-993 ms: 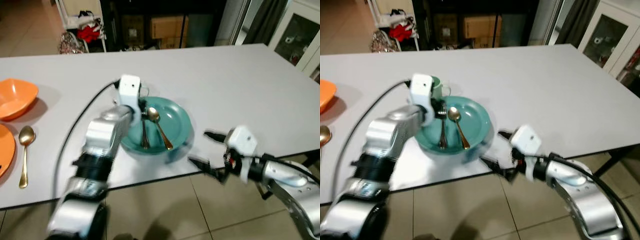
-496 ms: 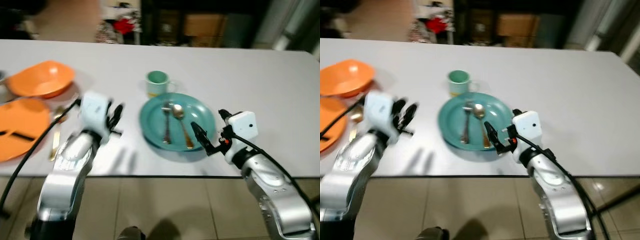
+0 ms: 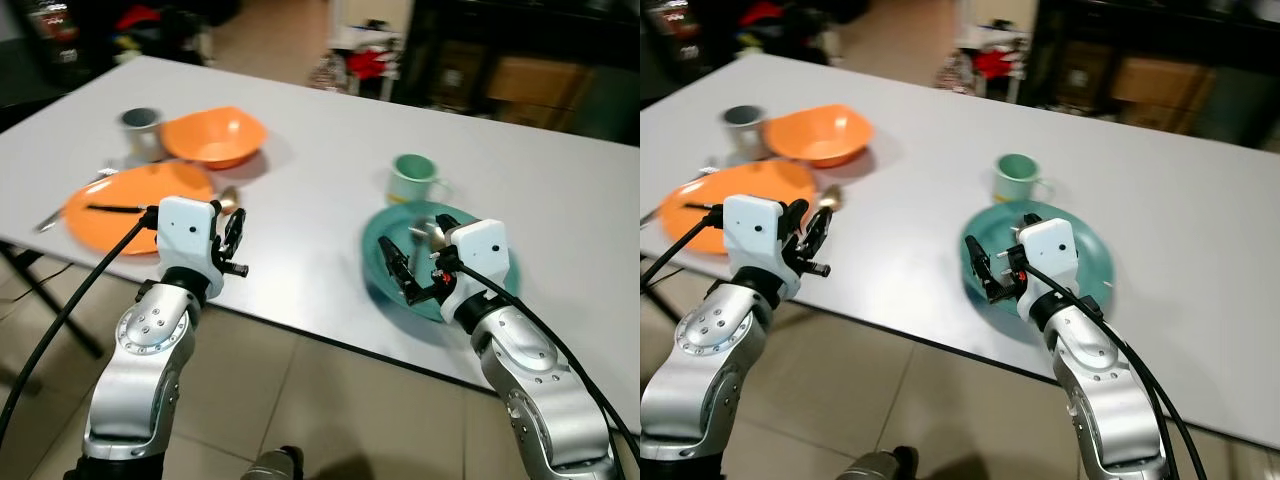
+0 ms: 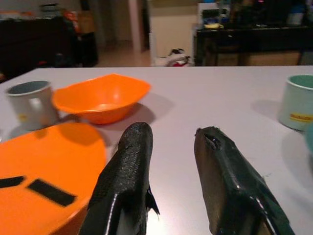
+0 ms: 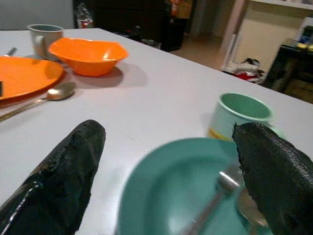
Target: Setting the table
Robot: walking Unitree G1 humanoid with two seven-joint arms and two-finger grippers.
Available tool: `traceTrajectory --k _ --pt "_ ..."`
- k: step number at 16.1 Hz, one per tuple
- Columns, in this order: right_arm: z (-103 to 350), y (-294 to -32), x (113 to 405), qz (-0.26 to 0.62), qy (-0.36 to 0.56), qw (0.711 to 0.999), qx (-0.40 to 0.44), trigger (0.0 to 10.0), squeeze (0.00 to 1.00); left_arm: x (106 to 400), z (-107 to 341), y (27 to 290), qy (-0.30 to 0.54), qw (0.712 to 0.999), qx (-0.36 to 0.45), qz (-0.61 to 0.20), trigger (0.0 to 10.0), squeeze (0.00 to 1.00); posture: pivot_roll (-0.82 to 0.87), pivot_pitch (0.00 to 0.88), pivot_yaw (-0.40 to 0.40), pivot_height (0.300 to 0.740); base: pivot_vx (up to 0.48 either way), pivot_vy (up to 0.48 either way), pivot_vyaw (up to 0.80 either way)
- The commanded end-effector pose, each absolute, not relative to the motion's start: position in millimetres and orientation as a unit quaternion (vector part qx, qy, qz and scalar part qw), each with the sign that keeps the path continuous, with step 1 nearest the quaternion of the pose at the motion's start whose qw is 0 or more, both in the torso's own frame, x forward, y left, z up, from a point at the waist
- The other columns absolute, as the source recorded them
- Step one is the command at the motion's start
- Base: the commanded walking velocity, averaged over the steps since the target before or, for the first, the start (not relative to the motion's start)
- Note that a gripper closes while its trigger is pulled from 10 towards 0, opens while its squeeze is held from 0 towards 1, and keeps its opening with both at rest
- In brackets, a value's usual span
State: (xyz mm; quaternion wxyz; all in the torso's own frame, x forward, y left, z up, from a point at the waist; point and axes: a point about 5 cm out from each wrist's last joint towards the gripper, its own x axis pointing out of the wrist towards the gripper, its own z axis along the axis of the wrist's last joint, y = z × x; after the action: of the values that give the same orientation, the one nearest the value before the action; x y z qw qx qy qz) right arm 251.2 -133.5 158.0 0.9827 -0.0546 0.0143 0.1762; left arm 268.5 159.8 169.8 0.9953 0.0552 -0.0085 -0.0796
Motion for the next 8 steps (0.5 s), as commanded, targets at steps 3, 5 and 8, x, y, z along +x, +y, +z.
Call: traceTrajectory --k 3,5,8 --pt "158.7 -133.0 251.6 0.171 0.012 0.984 -0.051 10.0 0.0 270.9 170.3 158.8 -0.008 0.995 0.057 -0.081 10.0 0.09 0.09 0.0 -0.008 0.74 0.0 0.0 0.8" --pt "159.9 -133.9 252.2 0.166 0.007 0.985 -0.051 10.0 0.0 271.8 170.2 156.9 -0.008 0.995 0.058 -0.086 10.0 0.0 0.09 0.0 -0.005 0.74 0.0 0.0 0.8" --pt "160.7 -135.9 253.7 0.151 0.001 0.988 -0.042 10.0 0.0 272.7 170.1 155.9 -0.006 0.994 0.063 -0.089 10.0 0.0 0.09 0.0 -0.001 0.74 0.0 0.0 0.8"
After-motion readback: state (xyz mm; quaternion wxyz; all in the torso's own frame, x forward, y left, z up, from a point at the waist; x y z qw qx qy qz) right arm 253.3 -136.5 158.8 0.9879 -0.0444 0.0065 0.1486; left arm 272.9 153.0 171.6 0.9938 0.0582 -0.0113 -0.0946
